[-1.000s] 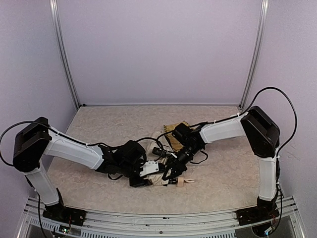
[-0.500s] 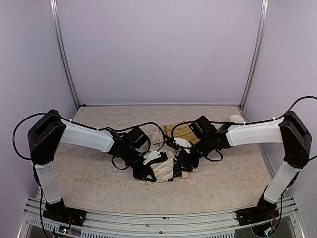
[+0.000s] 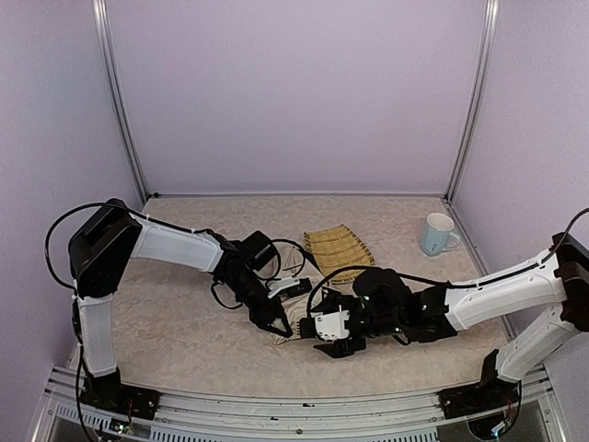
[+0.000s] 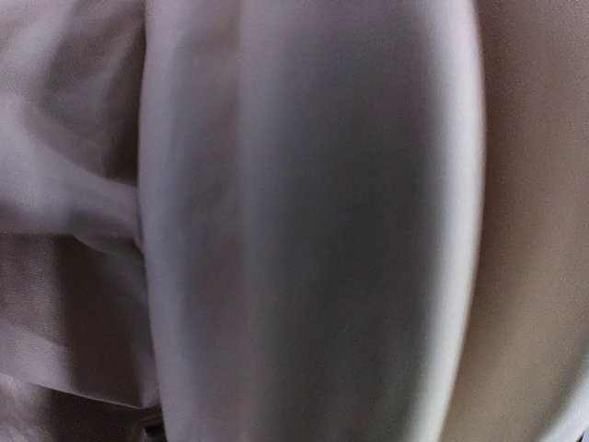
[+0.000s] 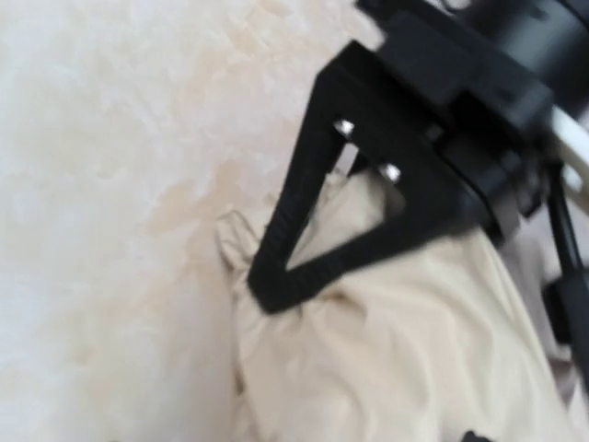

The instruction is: Put away the umbrella

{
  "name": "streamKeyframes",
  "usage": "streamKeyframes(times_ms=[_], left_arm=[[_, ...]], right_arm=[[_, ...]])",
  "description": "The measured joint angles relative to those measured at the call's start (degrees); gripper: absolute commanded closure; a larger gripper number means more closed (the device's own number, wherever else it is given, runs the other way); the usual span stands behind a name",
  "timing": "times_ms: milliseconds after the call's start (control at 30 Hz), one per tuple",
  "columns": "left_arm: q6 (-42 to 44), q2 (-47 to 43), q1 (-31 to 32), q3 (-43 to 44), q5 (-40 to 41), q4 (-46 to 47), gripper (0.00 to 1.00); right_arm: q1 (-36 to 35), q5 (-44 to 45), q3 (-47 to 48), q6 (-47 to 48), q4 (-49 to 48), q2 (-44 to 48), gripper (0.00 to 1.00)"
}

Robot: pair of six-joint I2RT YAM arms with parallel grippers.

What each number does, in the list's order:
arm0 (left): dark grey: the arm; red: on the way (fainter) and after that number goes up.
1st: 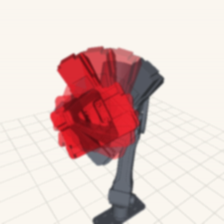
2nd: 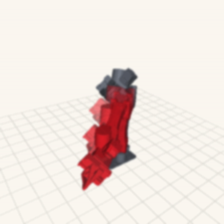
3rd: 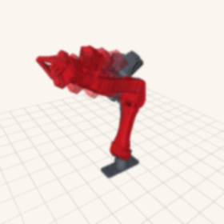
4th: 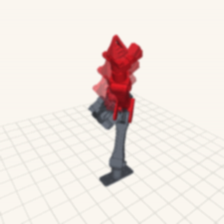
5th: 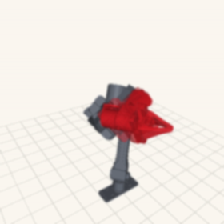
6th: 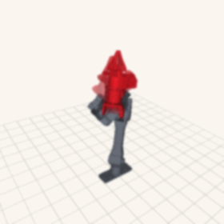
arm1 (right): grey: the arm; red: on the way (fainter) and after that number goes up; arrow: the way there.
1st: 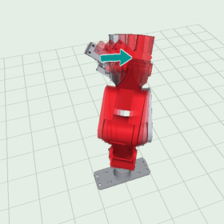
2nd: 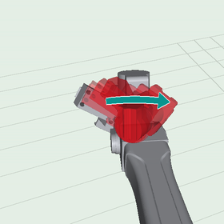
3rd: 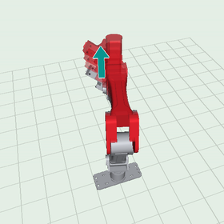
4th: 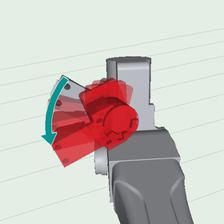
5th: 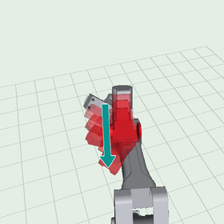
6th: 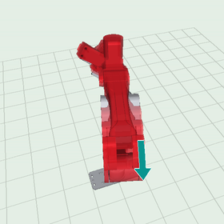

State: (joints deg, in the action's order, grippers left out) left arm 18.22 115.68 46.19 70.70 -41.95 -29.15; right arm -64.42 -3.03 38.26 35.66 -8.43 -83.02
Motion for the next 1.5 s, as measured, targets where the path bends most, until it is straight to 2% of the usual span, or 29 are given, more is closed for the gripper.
streamKeyframes(times_ms=[200,367,533,600,700,800,867,900,967,1067,1233,1367,1500], left_arm=[[0.4,0.8,0.0,0.9,-1.1,-1.4,0.83],[0.9,1.4,-0.2,1.4,-1.9,-2.2,0.84],[1.7,1.6,-0.3,1.6,-2.3,-2.6,0.83],[2.0,1.6,-0.4,1.6,-2.3,-2.7,0.74],[2.4,1.5,-0.7,1.6,-2.2,-3.0,0.44],[2.5,-0.3,-0.9,-0.2,-2.5,-2.3,0.31],[2.0,-2.3,-1.4,-2.6,-1.8,-0.3,0.18],[1.8,-3.4,-1.9,-4.0,-1.5,1.2,0.09],[0.5,-7.0,-3.1,-8.0,-0.1,5.0,0.03],[-1.6,-14.6,-4.5,-15.0,2.8,11.9,0.01],[-3.7,-34.0,-5.2,-28.7,10.3,28.5,0.02],[-3.4,-47.0,-3.5,-37.3,11.7,41.2,0.08],[0.1,-52.6,-0.2,-41.6,14.3,46.1,0.15]], right_arm=[[-0.8,6.4,4.5,9.6,-3.6,-10.1,0.22],[-0.7,9.8,7.9,13.9,-3.5,-15.4,0.23],[0.3,10.6,13.7,13.9,0.6,-21.1,0.32],[1.0,9.3,15.8,12.8,2.9,-22.3,0.38],[1.7,7.2,19.1,10.6,7.9,-23.8,0.53],[2.0,5.2,22.1,8.5,12.7,-25.2,0.65],[2.1,3.3,22.9,8.4,14.1,-25.7,0.71],[2.1,2.7,23.1,8.2,14.6,-25.7,0.72],[2.2,1.4,23.1,7.9,15.1,-25.7,0.74],[2.6,-0.4,23.4,6.3,15.8,-25.7,0.75],[4.1,-5.5,25.1,3.5,19.3,-25.8,0.77],[6.8,-12.0,29.6,0.1,24.8,-27.6,0.77],[9.9,-20.9,35.1,-2.4,30.8,-30.6,0.77]])
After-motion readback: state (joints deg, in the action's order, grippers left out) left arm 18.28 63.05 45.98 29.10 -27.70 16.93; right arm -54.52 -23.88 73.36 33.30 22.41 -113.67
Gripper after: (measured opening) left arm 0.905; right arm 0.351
